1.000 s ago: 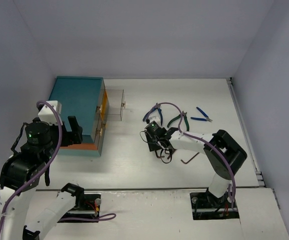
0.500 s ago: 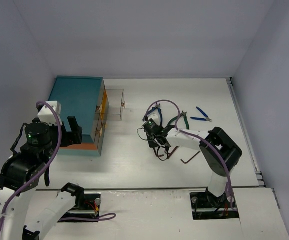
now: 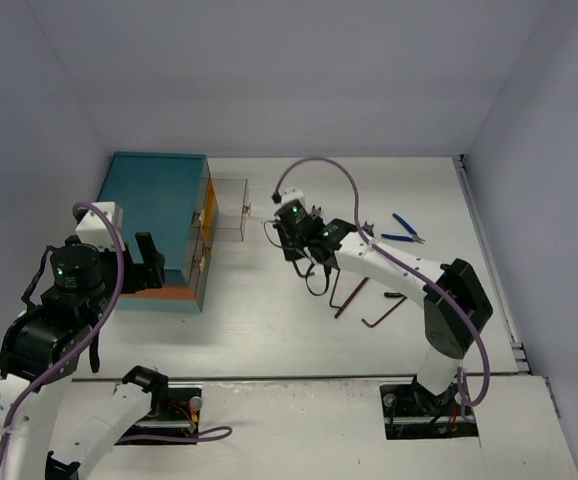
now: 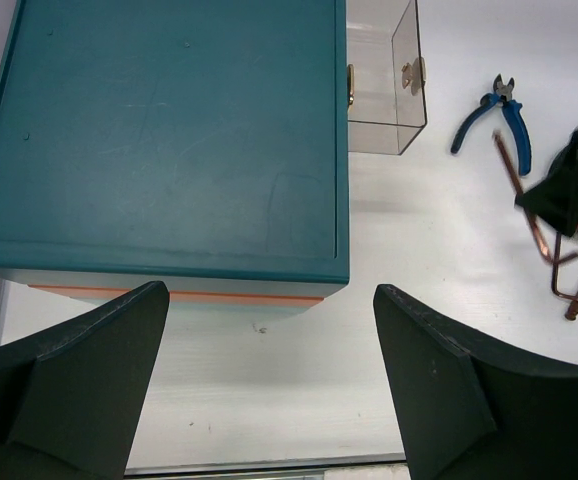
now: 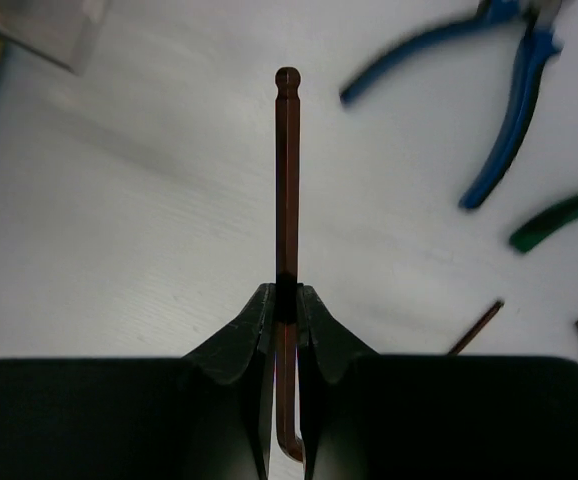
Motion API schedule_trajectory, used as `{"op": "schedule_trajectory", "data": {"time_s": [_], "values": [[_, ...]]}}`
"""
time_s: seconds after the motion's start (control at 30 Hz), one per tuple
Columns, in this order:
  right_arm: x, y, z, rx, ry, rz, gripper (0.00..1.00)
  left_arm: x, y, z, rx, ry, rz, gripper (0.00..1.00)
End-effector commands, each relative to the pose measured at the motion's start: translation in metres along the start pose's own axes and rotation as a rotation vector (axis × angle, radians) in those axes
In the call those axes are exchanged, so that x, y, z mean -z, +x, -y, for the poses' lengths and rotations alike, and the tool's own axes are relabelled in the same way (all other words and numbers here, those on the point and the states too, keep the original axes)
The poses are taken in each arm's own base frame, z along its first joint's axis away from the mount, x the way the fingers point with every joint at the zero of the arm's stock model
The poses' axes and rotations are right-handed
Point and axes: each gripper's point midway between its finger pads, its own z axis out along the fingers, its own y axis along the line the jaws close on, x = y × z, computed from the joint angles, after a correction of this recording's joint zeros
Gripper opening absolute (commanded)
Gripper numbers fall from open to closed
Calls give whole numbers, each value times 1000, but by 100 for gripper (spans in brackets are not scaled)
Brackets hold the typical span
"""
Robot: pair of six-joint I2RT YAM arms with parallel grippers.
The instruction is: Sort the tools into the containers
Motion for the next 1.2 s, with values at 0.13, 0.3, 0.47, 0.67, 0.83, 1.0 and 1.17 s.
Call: {"op": "schedule_trajectory", "data": {"time_s": [0.13, 0.3, 0.47, 0.67, 0.83, 1.0, 1.17], "values": [[84, -183, -50, 40, -169, 430, 0, -1, -21, 0, -2, -15, 52, 81], [96, -261, -91, 26, -289, 580, 0, -1, -25, -2, -7, -27, 59, 81], [67, -289, -119, -24, -365, 649, 0, -1, -28, -4, -14, -42, 64, 81], [40, -294, -133, -85, -416, 700, 0, 0, -30, -5, -17, -46, 68, 81], [7, -274, -130, -144, -423, 673, 0, -1, -28, -6, -18, -51, 65, 81], [-11, -253, -123, -178, -414, 630, 0, -1, -26, -7, -19, -53, 62, 81], [-22, -229, -110, -192, -356, 588, 0, -2, -22, -5, -12, -47, 54, 81]]}}
